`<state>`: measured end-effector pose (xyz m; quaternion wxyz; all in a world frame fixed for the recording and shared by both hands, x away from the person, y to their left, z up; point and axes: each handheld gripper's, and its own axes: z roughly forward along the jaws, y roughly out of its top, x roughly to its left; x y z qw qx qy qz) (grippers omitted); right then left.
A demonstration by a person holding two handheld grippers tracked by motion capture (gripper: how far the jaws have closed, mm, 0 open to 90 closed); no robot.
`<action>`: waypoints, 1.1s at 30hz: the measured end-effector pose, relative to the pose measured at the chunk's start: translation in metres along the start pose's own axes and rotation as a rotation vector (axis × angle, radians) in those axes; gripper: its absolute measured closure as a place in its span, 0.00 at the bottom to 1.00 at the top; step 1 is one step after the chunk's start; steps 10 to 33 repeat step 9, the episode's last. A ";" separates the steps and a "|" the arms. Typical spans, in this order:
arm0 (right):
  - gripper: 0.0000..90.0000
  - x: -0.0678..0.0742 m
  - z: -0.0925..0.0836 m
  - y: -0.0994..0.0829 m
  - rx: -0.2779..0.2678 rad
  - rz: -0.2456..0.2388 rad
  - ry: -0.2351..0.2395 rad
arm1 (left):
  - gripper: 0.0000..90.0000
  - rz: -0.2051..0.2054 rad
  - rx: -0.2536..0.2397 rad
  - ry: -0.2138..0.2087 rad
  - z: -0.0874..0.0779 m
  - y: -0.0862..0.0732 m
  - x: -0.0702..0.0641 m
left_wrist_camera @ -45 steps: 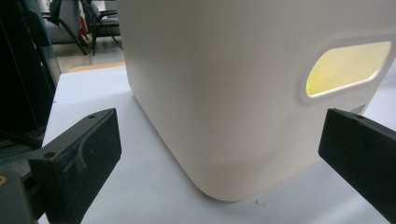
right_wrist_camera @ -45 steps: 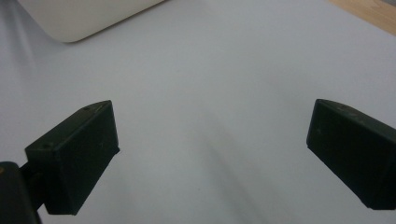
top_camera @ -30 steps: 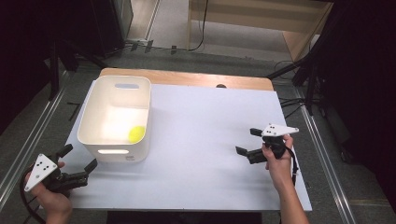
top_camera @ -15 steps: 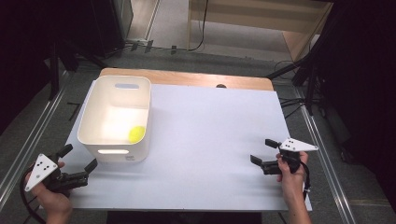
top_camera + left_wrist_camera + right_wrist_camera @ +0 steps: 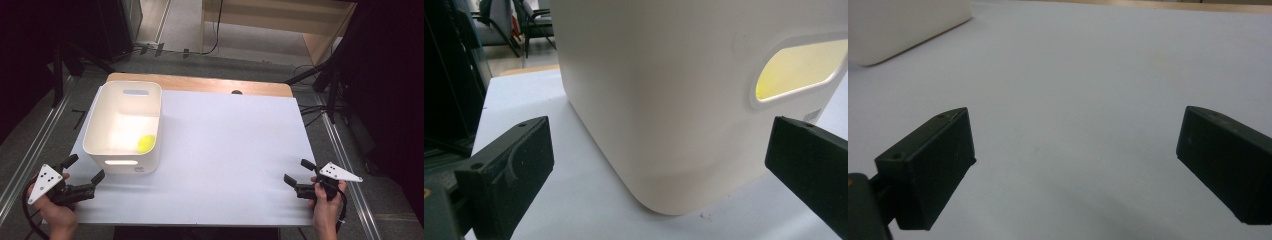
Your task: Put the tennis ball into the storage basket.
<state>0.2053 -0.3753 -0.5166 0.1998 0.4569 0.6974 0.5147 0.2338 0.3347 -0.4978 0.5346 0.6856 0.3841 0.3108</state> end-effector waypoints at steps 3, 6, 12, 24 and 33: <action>0.01 -0.004 -0.006 -0.004 -0.054 0.036 0.007 | 0.00 -0.001 0.002 0.007 0.000 0.000 0.000; 0.01 -0.006 -0.007 -0.005 -0.076 0.058 0.004 | 0.00 0.001 0.004 0.010 0.000 0.000 0.000; 0.01 -0.005 -0.005 -0.005 -0.073 0.048 0.006 | 0.00 0.002 0.007 0.014 0.000 0.000 0.000; 0.01 -0.005 -0.005 -0.005 -0.073 0.048 0.006 | 0.00 0.002 0.007 0.014 0.000 0.000 0.000; 0.01 -0.005 -0.005 -0.005 -0.073 0.048 0.006 | 0.00 0.002 0.007 0.014 0.000 0.000 0.000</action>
